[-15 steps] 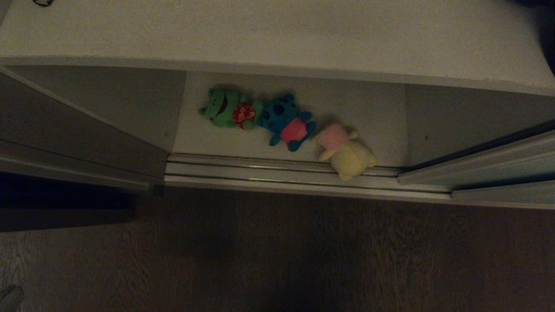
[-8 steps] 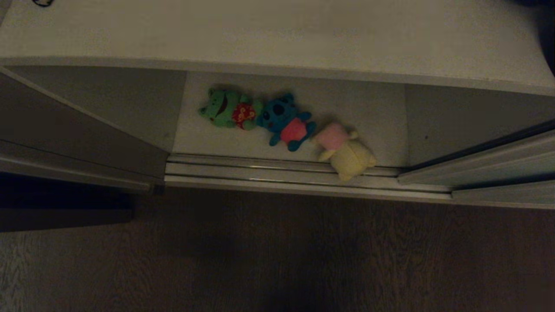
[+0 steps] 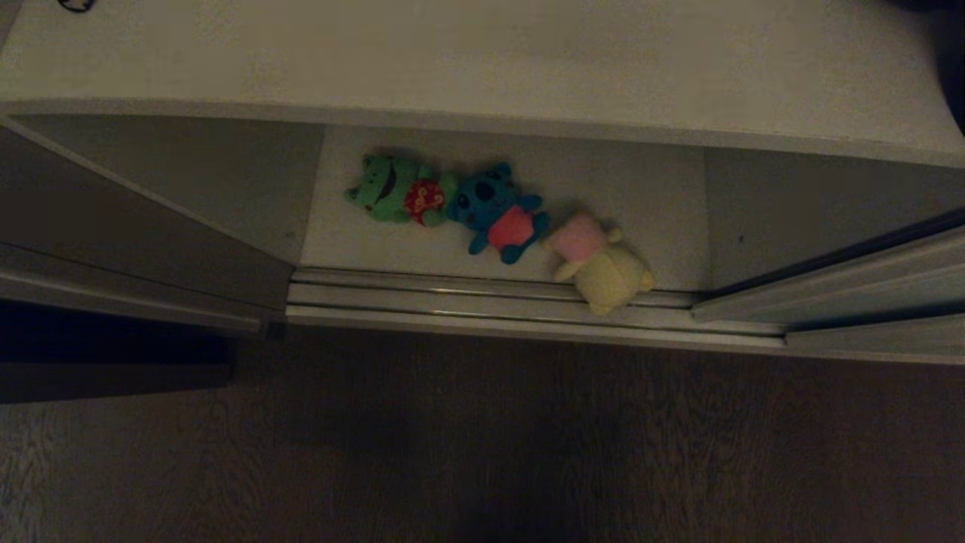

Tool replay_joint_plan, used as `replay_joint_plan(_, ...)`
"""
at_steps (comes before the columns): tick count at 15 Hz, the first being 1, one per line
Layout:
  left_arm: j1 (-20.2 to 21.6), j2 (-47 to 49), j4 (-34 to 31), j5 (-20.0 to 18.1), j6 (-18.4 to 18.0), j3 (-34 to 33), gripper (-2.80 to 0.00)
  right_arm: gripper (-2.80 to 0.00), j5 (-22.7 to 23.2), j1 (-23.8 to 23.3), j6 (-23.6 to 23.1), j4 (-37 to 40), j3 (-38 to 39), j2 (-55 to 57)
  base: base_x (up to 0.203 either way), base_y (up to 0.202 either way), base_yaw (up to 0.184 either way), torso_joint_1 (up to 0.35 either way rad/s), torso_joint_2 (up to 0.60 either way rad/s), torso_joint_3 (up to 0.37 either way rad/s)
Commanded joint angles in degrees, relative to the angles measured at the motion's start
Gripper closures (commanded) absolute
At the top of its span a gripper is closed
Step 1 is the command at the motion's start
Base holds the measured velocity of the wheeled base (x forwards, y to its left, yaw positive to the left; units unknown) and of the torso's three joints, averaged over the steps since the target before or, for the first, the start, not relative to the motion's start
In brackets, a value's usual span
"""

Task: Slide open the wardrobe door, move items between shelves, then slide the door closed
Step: Close the door

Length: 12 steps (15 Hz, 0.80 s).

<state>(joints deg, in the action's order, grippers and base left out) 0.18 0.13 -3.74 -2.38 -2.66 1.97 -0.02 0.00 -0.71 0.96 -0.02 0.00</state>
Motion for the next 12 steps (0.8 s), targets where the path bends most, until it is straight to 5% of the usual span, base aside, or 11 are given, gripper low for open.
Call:
replay_joint_plan(1,0.0,-0.1,0.2,0.0,-0.1,-0.4,0.00,0.00,0.0,0.0,-0.1,0.0,0.0,0.0,0.000,0.000,0.000,0.000,0.00,0.000)
replay_joint_plan(12,0.0,-0.1,1.5,2.3,4.3,-0.7,0.00,0.00,0.0,0.0,0.0,0.0,0.0,0.0,0.000,0.000,0.000,0.000,0.00,0.000)
